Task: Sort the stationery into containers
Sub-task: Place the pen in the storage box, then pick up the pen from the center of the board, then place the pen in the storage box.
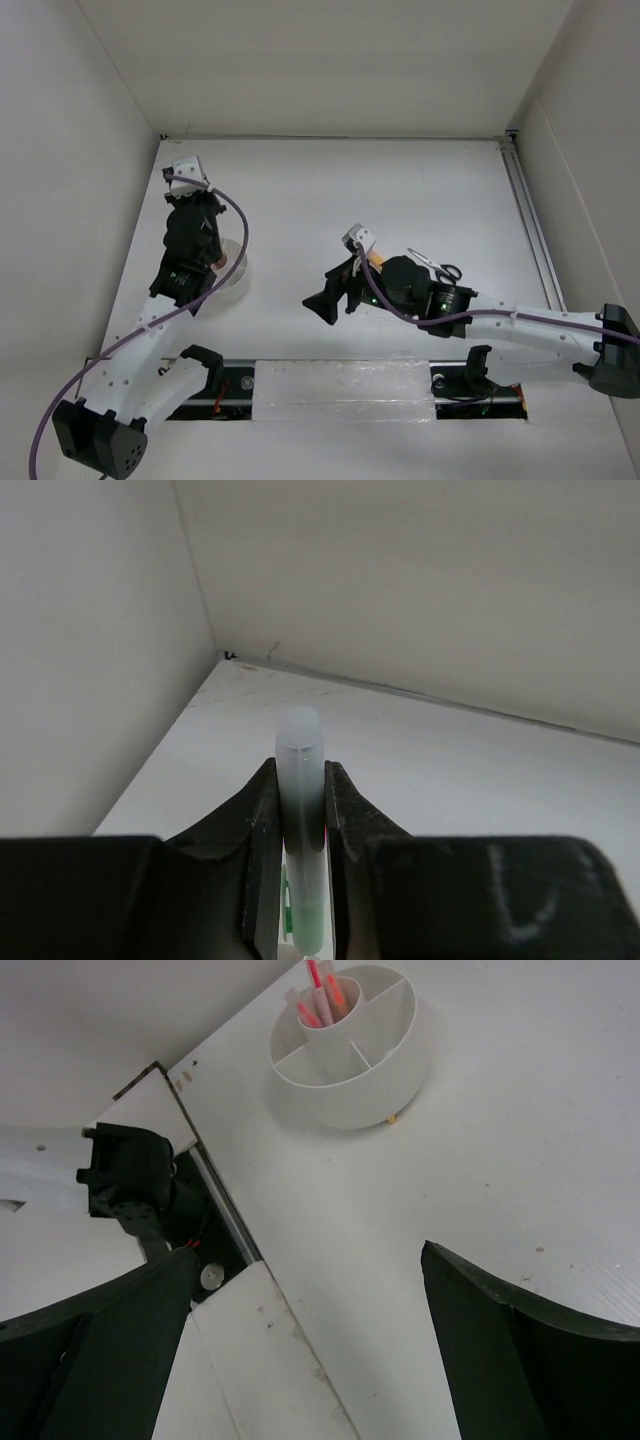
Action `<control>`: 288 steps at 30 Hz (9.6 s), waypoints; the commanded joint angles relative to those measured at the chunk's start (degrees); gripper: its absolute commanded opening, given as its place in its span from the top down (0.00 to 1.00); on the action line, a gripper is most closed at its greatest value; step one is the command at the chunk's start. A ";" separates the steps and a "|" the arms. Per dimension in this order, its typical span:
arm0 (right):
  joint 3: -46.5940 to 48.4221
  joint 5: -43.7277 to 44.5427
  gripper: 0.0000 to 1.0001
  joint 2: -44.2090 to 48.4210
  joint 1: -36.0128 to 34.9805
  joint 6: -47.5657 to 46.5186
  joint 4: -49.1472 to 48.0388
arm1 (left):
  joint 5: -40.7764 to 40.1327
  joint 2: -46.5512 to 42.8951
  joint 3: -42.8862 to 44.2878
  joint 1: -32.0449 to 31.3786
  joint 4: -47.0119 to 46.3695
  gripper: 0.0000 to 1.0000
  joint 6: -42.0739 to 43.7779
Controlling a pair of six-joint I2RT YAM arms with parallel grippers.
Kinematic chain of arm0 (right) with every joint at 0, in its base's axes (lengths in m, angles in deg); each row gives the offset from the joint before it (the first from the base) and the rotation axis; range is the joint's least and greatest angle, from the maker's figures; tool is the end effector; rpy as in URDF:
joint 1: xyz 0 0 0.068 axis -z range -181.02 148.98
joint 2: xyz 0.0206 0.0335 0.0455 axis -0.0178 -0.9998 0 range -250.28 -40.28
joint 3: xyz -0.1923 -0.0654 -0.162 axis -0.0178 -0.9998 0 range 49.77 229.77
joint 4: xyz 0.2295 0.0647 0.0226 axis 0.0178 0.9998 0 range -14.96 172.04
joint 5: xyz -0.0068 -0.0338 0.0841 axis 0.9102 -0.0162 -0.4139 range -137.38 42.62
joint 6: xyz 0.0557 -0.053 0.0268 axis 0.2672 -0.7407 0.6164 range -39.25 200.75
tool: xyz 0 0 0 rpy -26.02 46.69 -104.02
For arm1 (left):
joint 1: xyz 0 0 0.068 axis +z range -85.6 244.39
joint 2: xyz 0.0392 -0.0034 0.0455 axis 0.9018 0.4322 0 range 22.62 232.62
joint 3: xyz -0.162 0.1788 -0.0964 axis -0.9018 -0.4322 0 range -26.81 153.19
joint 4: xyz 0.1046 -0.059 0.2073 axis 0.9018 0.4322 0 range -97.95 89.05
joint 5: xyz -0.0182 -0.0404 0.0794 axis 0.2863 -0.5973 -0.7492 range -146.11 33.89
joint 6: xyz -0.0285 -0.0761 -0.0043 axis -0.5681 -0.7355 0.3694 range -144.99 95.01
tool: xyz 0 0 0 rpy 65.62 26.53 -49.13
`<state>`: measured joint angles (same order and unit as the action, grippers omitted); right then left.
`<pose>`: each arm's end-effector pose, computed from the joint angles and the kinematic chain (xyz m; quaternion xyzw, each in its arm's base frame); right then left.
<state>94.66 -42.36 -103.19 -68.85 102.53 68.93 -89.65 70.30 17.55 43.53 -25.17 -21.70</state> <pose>0.1101 0.2535 0.2952 -0.2781 0.7249 0.4193 0.4705 0.2053 -0.0365 0.3778 -0.0986 0.6246 0.0606 0.7723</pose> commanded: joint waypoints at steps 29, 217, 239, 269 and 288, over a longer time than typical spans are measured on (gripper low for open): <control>-2.17 -3.87 0.00 5.43 0.25 -1.48 -3.12 | 61.14 8.74 -8.93 35.80 -9.33 1.00 -1.27; 17.26 10.54 1.00 -24.47 29.61 0.81 28.62 | 55.31 -14.46 4.69 11.46 15.11 0.00 -27.10; 19.98 5.71 1.00 -13.11 8.34 7.84 -1.19 | 84.70 -5.84 0.29 11.46 0.42 0.00 -35.73; 27.54 14.32 1.00 -20.23 -1.95 4.15 -4.79 | 68.08 -5.32 3.28 11.46 12.29 0.35 -32.29; 30.09 15.99 1.00 -22.51 -3.01 2.48 -3.12 | 69.75 -4.26 4.33 11.46 11.68 1.00 -31.07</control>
<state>121.63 -27.24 -126.43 -70.97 105.61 68.34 -18.40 65.95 19.49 54.13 -11.35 -55.47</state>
